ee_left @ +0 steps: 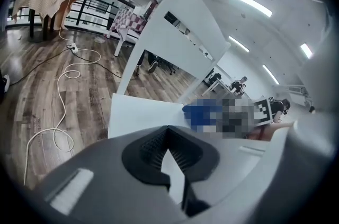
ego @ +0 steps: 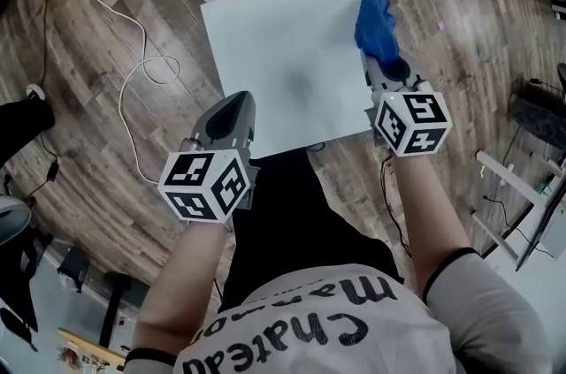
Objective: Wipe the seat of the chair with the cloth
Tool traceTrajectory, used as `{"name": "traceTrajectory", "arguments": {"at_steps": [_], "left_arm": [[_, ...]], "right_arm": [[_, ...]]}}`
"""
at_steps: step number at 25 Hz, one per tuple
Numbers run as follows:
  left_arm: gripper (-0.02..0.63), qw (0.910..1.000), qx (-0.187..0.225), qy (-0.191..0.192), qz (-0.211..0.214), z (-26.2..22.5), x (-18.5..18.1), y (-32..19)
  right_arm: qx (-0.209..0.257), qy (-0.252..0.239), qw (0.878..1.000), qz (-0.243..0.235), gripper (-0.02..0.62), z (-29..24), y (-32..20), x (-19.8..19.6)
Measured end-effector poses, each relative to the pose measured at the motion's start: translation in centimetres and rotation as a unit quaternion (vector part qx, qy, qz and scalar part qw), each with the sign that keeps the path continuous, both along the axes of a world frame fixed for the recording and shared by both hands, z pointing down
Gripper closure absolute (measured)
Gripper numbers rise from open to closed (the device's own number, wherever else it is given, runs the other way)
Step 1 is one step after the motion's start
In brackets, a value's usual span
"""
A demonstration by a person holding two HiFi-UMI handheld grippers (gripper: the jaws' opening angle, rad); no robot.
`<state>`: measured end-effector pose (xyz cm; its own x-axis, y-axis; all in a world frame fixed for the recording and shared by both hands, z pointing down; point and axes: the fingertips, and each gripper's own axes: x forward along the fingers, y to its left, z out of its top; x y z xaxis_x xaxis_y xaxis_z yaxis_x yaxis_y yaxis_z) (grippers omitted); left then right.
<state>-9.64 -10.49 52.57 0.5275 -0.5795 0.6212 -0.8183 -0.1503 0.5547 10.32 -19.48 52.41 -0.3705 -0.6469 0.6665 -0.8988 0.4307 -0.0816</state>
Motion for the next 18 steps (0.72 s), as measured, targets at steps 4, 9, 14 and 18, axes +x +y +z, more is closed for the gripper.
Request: {"name": "traceTrajectory", "arguments": {"at_steps": [4,9,14,18], "left_arm": [[0.597,0.9997,0.016,-0.01,-0.016,-0.6,-2.2,0.7],[0.597,0.9982,0.016,-0.018,-0.054,-0.3,-5.7,2.1],[0.597,0.9968,0.007,-0.019,-0.078,0.6,-8.6,3.6],[0.597,0.9958,0.001,-0.015,-0.09,1.3,-9.7,4.3]], "right_arm": [[-0.039,-0.07,0.995,-0.067,0.529,0.1,4.3,-9.1],[-0.096,-0.119,0.975,-0.163,0.529,2.0,8.9,-20.0],[-0.137,-0.127,0.962,-0.196,0.529,4.7,10.5,-25.7],[-0.177,-0.1,0.964,-0.172,0.529,8.6,10.3,-26.0]]}}
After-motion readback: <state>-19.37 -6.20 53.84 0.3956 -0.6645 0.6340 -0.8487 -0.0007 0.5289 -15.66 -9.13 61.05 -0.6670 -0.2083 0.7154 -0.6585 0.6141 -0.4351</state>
